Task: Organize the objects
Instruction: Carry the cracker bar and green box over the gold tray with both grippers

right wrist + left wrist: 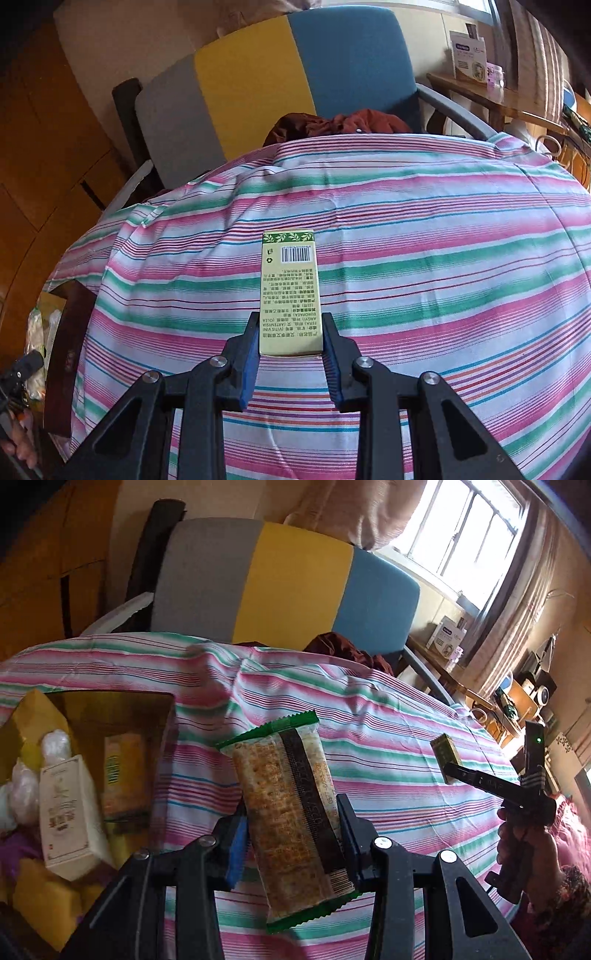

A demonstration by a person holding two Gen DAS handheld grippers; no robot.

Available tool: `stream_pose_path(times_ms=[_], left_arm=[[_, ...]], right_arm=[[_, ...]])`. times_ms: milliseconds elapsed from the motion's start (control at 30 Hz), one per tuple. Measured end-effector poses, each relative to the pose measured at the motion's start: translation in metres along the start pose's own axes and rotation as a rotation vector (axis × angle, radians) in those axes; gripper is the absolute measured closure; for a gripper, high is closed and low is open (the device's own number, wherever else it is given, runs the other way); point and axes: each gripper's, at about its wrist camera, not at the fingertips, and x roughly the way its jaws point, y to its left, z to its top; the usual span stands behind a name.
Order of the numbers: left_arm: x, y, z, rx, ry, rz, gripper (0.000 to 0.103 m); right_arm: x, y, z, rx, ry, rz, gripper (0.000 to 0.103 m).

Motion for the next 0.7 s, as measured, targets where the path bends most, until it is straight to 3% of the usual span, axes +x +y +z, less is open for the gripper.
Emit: stream_pose_path(times_ms=[167,433,700], left_arm=[[-0.028,0.048,0.006,-0.054,-0.04,0.025,0.06],[-0.059,0.127,0.014,-0.136,-0.092,0.102,0.06],[-0.063,0.214,0.022,-0.196,-0.061,0.196,0.06]], right_arm=[[-0.01,0.037,-0.005,-0.003,-0.001,0.062,0.073],[-0.021,0.131,-0.028,-0.074,-0.005,0.179,0.073],[-0.02,0.216,-0.056,-0.117,0.032,0.283,0.073]])
